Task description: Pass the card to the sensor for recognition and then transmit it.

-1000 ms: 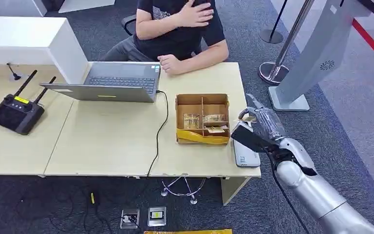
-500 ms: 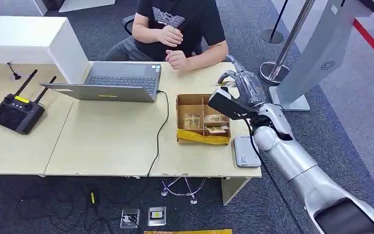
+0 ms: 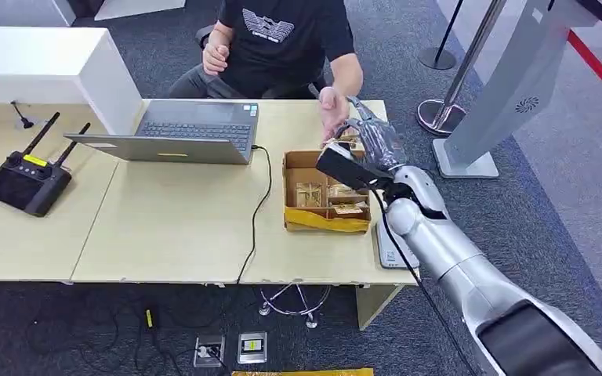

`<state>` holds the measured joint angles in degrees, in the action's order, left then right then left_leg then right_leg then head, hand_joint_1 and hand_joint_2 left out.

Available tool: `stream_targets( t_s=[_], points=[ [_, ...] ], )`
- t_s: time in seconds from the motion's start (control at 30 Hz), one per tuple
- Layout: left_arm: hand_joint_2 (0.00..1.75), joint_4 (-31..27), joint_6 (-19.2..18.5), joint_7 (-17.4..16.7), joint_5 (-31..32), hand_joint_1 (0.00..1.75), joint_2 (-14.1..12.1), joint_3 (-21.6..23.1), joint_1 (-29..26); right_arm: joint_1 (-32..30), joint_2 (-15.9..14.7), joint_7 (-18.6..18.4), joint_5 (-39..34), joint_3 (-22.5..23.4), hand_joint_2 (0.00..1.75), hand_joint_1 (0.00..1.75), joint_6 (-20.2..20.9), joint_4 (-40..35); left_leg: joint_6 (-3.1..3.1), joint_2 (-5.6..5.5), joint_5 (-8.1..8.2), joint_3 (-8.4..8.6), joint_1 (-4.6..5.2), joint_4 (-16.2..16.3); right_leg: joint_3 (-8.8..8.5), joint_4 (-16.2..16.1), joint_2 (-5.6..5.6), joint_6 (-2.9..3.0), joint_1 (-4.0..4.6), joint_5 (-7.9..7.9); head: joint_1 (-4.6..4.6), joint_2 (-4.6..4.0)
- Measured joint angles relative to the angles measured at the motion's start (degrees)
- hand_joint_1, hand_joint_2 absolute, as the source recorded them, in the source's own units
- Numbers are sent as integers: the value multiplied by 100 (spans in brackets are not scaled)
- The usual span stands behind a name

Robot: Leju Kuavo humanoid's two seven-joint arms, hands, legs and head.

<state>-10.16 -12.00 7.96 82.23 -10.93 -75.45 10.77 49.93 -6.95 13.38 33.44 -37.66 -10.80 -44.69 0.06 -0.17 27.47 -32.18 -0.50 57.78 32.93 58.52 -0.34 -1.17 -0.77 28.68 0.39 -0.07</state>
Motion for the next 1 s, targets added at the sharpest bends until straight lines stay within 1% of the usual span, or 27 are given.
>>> stream_targets(
  t_s=[0.13,0.17,0.2,0.23,0.27,0.37,0.77,0.8,0.93,1.0],
  points=[
    [0,0,2,-26,-2,0,0,-2,-8,95,133,133,4,-2,175,175,-103,291,0,1,0,-1,0,0,1,0,5,0,0,0,0,0],
    [0,0,2,-37,-2,0,0,-2,-7,123,177,162,9,-2,175,164,-125,384,0,1,0,-1,0,0,1,0,5,0,0,0,-2,0],
    [0,0,2,-44,-2,0,0,-2,-7,144,199,164,11,-2,175,45,-138,439,0,1,0,-1,0,0,1,0,4,0,0,0,2,0],
    [0,0,2,-48,-2,0,0,-2,-7,157,225,168,15,-4,175,45,-144,494,0,1,0,-1,0,0,1,0,3,0,0,0,0,0],
    [0,0,0,-63,-2,0,-2,-2,-10,184,251,177,15,-7,0,0,-157,557,0,1,0,-2,0,0,1,-1,2,0,0,0,2,0],
    [0,0,2,-107,2,0,-4,-4,-10,240,352,181,46,-17,0,0,-205,819,0,1,0,-1,0,0,1,-1,2,0,0,0,0,0],
    [0,0,0,-157,-15,0,-2,-2,-12,315,479,159,216,-72,0,0,-369,1160,0,1,0,-1,0,0,1,0,3,0,0,0,0,0],
    [0,0,2,-162,-30,0,-2,-2,-13,325,481,155,221,-72,175,0,-371,1175,0,1,0,-1,0,0,1,-1,3,0,0,0,0,0],
    [0,0,2,-225,-77,0,0,-4,-13,385,485,81,245,-72,175,0,-345,1226,0,1,0,1,0,1,3,-1,4,0,0,0,0,0],
    [0,0,2,-286,-96,0,2,-7,-14,391,422,-66,229,-70,175,0,-268,1215,0,2,0,3,1,1,2,-2,5,0,0,0,0,0]
  ],
)
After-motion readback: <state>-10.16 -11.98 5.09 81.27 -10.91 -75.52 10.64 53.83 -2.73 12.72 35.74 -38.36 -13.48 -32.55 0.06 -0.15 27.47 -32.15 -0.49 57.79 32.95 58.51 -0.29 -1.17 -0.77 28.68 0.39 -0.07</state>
